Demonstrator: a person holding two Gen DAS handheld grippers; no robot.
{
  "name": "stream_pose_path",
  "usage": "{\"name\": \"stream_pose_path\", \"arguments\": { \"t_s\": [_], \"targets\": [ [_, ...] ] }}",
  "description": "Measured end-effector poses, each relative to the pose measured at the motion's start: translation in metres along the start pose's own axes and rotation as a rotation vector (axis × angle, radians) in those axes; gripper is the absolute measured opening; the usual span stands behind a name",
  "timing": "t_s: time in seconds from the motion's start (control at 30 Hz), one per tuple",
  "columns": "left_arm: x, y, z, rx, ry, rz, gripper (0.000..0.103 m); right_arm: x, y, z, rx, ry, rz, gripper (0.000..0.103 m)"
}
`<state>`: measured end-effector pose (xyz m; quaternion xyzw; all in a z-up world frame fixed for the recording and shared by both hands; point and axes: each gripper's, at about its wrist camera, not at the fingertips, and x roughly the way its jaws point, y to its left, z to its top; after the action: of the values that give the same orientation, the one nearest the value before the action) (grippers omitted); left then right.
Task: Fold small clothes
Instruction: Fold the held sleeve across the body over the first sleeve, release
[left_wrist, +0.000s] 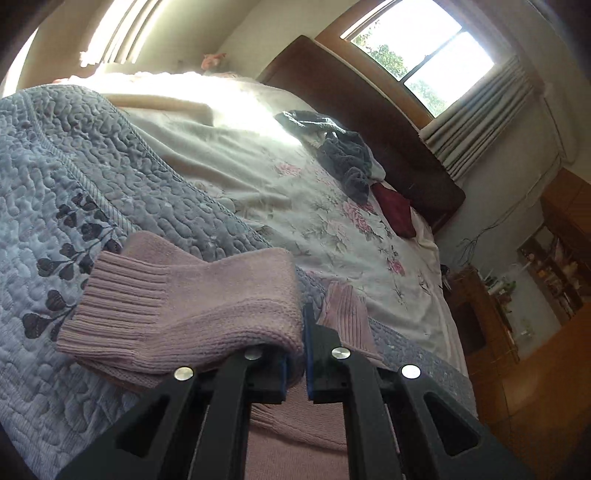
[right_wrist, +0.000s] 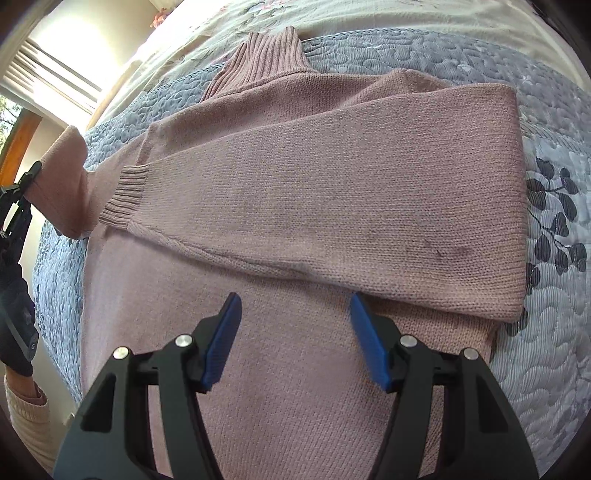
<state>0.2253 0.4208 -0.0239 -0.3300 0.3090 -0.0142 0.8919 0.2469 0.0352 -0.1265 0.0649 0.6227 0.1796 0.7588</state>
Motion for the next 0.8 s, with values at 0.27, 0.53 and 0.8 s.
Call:
{"name": "stream_pose_path", "arguments": {
  "t_s": [0.27, 0.53, 0.8],
  "targets": [
    [0.058, -0.024, -0.064, 0.004, 0.128, 0.01, 0.007, 0.004, -0.005, -0.004, 0.006, 0.007, 0.006, 0.061],
    [0.095, 0.01, -0.107, -0.045, 0.268, 0.08, 0.008, 0.006, -0.005, -0.004, 0.008, 0.019, 0.004, 0.061],
    [0.039, 0.007, -0.109, 0.153, 0.463, -0.071, 0.021, -0.005, -0.001, 0.007, 0.042, 0.044, 0.063, 0.063]
  ]
}}
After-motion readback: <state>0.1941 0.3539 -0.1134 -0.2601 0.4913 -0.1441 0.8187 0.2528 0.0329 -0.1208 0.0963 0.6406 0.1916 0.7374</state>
